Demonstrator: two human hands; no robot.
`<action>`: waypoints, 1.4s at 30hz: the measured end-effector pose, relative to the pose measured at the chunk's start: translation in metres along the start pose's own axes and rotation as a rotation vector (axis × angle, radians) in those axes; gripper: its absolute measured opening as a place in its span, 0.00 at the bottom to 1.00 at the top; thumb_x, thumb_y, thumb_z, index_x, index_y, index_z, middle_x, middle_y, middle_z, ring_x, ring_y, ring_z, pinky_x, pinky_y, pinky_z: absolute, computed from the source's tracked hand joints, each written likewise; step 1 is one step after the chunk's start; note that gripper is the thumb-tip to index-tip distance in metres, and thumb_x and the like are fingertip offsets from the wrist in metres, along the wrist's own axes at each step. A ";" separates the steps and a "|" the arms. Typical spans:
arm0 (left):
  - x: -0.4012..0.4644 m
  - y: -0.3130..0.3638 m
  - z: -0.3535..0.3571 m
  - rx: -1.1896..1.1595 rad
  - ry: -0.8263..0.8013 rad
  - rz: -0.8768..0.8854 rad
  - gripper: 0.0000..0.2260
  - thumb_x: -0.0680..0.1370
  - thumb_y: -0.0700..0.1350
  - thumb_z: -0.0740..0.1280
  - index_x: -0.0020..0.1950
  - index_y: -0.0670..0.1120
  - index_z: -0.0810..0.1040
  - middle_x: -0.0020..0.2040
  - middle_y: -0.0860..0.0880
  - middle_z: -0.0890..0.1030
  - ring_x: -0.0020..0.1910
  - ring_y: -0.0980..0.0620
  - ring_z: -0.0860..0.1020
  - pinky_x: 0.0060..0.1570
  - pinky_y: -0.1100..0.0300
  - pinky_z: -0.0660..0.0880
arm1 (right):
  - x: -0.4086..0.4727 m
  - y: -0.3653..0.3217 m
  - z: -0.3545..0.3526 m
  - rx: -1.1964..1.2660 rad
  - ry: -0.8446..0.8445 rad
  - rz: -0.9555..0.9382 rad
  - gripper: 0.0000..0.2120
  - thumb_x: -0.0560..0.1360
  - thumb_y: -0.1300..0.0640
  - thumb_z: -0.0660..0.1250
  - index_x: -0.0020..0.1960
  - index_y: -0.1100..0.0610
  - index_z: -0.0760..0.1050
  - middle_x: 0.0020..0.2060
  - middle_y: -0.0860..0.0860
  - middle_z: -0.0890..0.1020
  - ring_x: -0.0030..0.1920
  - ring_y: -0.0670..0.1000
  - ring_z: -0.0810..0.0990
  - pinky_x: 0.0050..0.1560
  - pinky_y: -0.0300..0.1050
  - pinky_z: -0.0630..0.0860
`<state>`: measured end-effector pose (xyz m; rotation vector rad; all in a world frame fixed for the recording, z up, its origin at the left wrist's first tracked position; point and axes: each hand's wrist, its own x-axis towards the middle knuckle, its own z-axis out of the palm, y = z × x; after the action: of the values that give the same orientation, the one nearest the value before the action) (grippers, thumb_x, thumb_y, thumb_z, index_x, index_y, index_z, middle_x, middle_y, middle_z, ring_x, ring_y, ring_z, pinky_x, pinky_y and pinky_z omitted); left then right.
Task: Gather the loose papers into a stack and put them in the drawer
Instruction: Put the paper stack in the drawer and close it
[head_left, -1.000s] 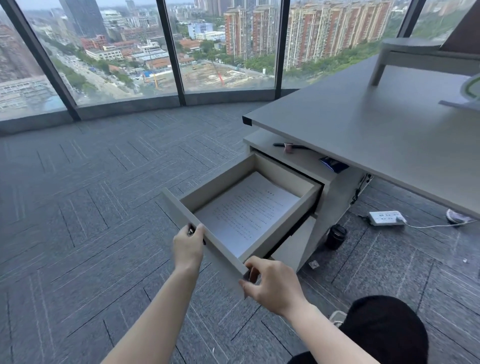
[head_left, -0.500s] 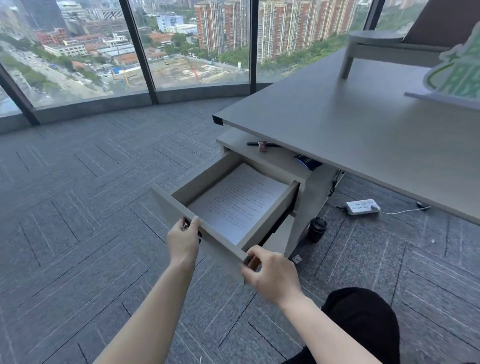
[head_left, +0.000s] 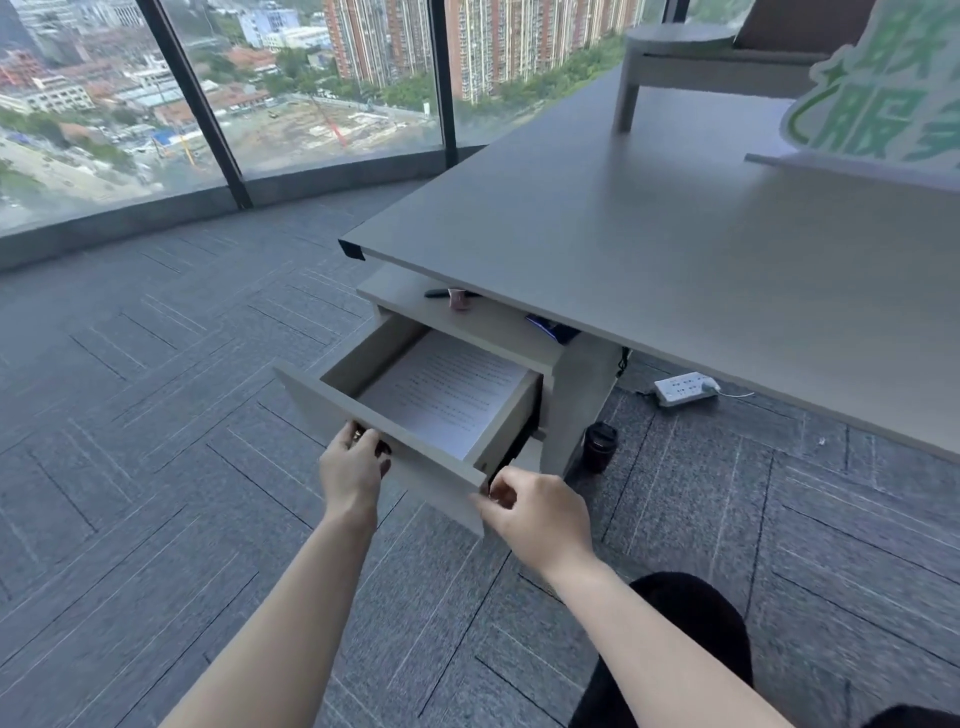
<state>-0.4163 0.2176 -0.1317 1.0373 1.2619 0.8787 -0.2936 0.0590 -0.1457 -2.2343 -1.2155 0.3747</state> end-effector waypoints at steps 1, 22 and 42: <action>0.002 0.001 0.006 -0.009 0.000 -0.005 0.14 0.79 0.37 0.60 0.41 0.53 0.78 0.43 0.49 0.78 0.47 0.49 0.76 0.56 0.51 0.77 | 0.005 0.003 -0.002 -0.003 0.010 0.002 0.17 0.75 0.39 0.65 0.41 0.52 0.78 0.34 0.46 0.83 0.35 0.46 0.80 0.31 0.41 0.74; 0.051 0.008 0.096 -0.088 -0.066 -0.058 0.25 0.77 0.30 0.59 0.74 0.42 0.66 0.69 0.39 0.71 0.62 0.42 0.77 0.60 0.52 0.77 | 0.080 0.046 -0.029 0.024 0.098 0.130 0.21 0.77 0.42 0.64 0.33 0.56 0.72 0.29 0.51 0.80 0.34 0.56 0.79 0.31 0.45 0.70; 0.064 0.011 0.136 -0.093 -0.158 -0.096 0.29 0.76 0.28 0.57 0.76 0.43 0.63 0.60 0.39 0.76 0.54 0.46 0.76 0.64 0.50 0.74 | 0.110 0.062 -0.036 0.095 0.142 0.233 0.24 0.77 0.42 0.63 0.30 0.56 0.70 0.28 0.51 0.80 0.34 0.57 0.80 0.29 0.46 0.68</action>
<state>-0.2738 0.2643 -0.1401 0.9454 1.1187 0.7602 -0.1736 0.1117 -0.1512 -2.2833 -0.8503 0.3489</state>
